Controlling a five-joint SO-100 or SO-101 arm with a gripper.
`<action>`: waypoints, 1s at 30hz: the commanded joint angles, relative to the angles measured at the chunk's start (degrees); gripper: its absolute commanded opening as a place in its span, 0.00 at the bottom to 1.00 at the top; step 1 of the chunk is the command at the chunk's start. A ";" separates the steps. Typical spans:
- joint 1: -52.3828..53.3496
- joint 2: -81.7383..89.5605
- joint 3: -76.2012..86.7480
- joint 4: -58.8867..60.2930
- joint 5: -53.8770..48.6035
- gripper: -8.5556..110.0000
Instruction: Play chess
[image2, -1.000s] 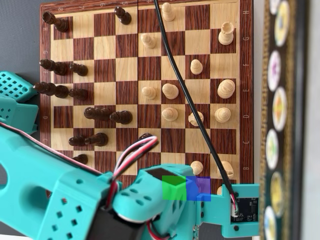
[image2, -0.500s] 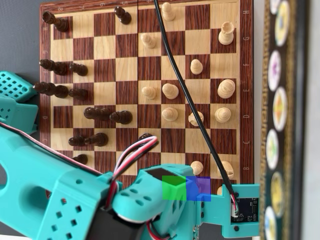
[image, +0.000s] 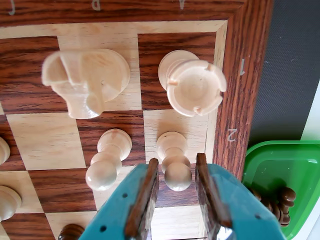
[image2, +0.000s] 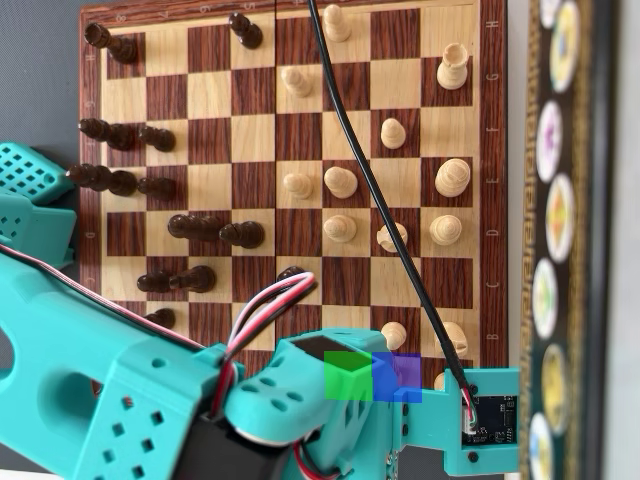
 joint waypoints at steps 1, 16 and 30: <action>0.00 0.70 -2.72 -0.70 -0.26 0.17; 0.26 0.88 -2.72 -0.70 -0.26 0.13; 0.70 6.33 -2.02 -0.70 -0.35 0.13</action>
